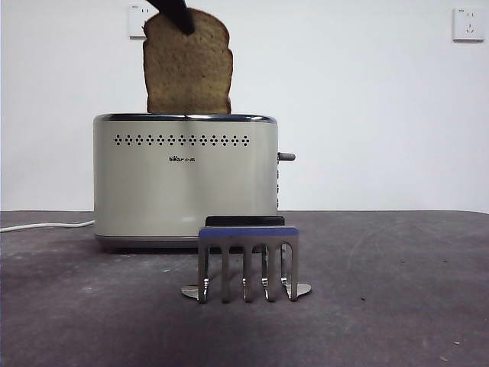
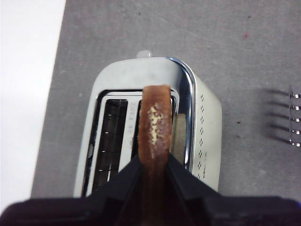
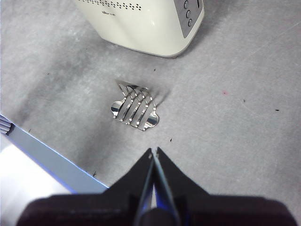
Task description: Pick up a slice of bread from the rack,put the bread on the toaster,press the button
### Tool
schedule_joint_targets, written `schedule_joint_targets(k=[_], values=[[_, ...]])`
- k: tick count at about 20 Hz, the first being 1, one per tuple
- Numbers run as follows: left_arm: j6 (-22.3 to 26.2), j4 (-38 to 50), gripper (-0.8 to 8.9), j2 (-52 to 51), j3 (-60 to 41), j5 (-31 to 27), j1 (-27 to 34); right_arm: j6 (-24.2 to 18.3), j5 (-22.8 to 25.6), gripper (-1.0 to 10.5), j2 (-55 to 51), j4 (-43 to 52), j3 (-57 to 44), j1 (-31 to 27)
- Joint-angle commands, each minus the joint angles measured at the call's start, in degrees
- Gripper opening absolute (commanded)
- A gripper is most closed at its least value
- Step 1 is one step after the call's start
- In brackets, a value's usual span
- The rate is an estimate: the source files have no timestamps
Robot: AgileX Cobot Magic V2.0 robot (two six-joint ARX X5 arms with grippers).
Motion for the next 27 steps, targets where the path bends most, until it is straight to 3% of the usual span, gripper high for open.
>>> schedule_joint_targets(k=[1, 8, 9, 11, 13, 16, 20, 25, 27], values=[[0.7, 0.7, -0.09, 1.5, -0.2, 1.0, 1.0, -0.5, 0.0, -0.1, 0.2, 0.3, 0.2, 0.1], [-1.6, 0.9, 0.09, 5.3, -0.2, 5.4, 3.9, -0.5, 0.0, -0.1, 2.1, 0.9, 0.2, 0.1], [-1.7, 0.9, 0.58, 5.6, -0.2, 5.4, 4.2, -0.5, 0.0, -0.1, 2.6, 1.1, 0.2, 0.1], [-4.4, 2.1, 2.7, 5.9, -0.2, 5.4, 4.9, -0.5, -0.1, -0.1, 3.8, 3.1, 0.2, 0.1], [-6.7, 3.5, 3.46, 6.0, -0.2, 5.6, 5.4, 0.1, -0.2, -0.1, 5.3, 7.0, 0.2, 0.1], [-8.0, 4.0, 3.46, 6.0, -0.2, 5.5, 5.5, 3.9, -0.2, -0.1, 8.2, 15.4, 0.2, 0.1], [-14.6, 4.6, 3.46, 5.7, -0.2, 5.1, 5.4, 10.8, -6.9, -0.1, 14.3, 30.0, 0.2, 0.1], [-22.9, 4.2, 3.46, 2.9, -0.2, 5.2, 5.4, 19.8, -7.7, -0.1, 24.2, 47.9, 0.2, 0.5], [-26.6, 3.0, 3.46, 0.6, -0.2, 5.2, 5.4, 22.9, -10.5, -0.1, 29.2, 54.0, 0.2, 0.5]])
